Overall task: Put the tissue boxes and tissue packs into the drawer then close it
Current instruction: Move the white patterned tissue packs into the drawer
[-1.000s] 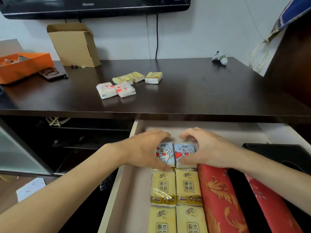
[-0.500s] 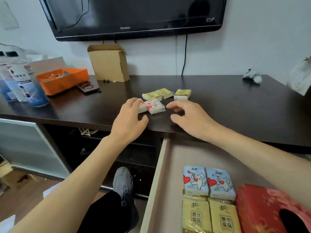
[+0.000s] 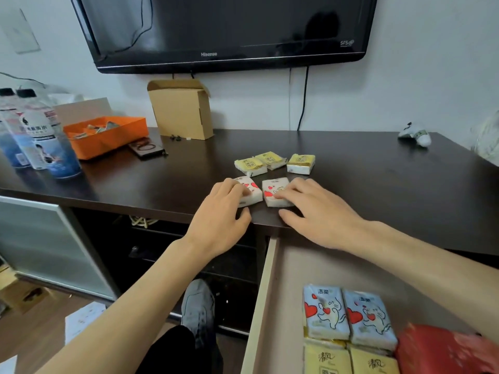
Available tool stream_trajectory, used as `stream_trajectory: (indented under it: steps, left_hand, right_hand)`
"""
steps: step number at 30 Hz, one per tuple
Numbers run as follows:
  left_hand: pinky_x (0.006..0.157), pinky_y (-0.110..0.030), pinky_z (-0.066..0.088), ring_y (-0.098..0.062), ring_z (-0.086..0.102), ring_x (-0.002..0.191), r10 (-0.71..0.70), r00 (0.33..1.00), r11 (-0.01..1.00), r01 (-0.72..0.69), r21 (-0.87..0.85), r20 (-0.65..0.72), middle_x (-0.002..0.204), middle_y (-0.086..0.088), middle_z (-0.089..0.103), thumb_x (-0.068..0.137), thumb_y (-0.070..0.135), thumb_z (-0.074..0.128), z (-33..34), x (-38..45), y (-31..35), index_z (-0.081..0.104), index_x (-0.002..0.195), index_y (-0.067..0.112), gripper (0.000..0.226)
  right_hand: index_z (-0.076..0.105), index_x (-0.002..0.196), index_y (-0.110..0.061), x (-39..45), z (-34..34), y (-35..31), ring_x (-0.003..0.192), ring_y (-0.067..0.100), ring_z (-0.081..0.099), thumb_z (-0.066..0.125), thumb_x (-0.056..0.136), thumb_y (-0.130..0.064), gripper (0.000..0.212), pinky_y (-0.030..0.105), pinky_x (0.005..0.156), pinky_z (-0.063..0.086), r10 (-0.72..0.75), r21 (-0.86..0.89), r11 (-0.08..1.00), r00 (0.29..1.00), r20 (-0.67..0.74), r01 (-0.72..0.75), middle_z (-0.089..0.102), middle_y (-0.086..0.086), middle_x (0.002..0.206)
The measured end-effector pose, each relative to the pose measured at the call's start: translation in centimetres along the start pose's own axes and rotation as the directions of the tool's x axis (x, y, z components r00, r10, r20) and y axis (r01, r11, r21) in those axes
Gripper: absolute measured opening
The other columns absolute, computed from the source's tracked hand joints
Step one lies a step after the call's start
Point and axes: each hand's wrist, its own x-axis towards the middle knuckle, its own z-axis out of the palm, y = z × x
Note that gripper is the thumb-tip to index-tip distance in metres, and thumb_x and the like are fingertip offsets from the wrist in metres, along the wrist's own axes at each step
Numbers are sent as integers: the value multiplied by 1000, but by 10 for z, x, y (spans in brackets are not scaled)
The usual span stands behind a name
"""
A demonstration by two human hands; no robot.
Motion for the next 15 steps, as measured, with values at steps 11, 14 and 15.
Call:
stream_trajectory:
  steps: [11, 14, 15]
  left_hand:
    - [90, -33, 53, -13, 54, 117, 126, 992, 989, -127, -73, -11, 133, 5, 53, 91, 32, 61, 3, -1, 37, 54, 135, 18, 47]
    - [102, -38, 47, -16, 40, 133, 61, 998, 995, -60, -74, 17, 153, 3, 38, 91, 37, 63, 5, 3, 40, 60, 138, 18, 51]
    - [107, -40, 42, -18, 33, 137, 36, 999, 998, -35, -58, 29, 156, 1, 37, 90, 39, 64, 5, 5, 40, 64, 134, 18, 48]
  right_hand:
    - [63, 96, -32, -45, -29, 39, 138, 6, 24, 76, 89, -29, 16, 26, 103, 25, 103, 292, 950, 994, 37, -110, 43, -13, 138]
    - [62, 94, -34, -39, -34, 42, 140, 12, 33, 77, 89, -26, 17, 29, 100, 29, 158, 418, 884, 975, 159, -211, 48, -10, 142]
    - [63, 94, -33, -37, -36, 42, 136, 14, 40, 77, 88, -27, 16, 31, 99, 34, 173, 427, 874, 969, 176, -233, 52, -7, 141]
